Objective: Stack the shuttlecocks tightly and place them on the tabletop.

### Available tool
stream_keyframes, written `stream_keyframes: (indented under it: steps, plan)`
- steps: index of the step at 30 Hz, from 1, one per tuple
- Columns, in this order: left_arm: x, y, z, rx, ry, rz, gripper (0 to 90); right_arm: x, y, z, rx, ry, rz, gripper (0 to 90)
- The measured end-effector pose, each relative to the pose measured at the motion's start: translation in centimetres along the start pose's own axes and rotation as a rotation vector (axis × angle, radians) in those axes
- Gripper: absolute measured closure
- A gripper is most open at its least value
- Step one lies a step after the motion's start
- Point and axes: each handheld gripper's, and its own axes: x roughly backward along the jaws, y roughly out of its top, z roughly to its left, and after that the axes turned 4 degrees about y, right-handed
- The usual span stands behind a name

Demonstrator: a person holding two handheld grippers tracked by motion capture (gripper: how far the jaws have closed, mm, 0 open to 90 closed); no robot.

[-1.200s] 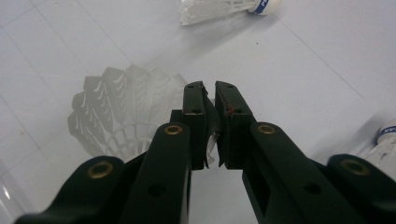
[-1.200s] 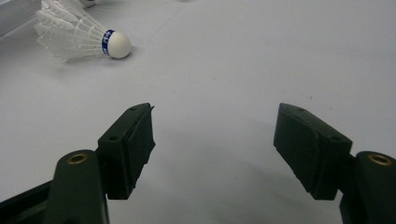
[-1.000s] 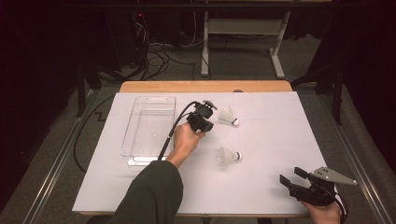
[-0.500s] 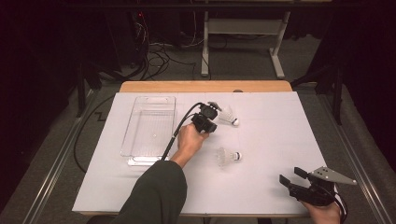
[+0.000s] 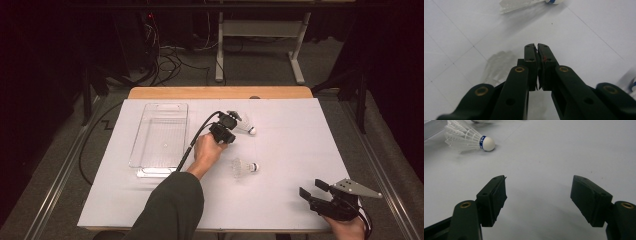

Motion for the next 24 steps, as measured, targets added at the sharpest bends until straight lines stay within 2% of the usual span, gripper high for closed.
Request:
stream_keyframes:
  steps: [8, 20, 24]
  plan:
    - [-0.3, 0.11, -0.16, -0.001, 0.0, -0.006, 84.9, -0.01, 0.0, -0.01, 0.0, 0.001, 0.001, 29.2]
    - [-0.24, 0.32, -0.18, 0.02, -0.027, -0.04, 75.4, -0.04, 0.0, 0.0, 0.0, 0.001, 0.002, 29.2]
    - [-0.14, 0.34, -0.12, 0.023, -0.039, -0.047, 69.4, -0.06, 0.0, 0.01, 0.001, 0.002, 0.003, 29.2]
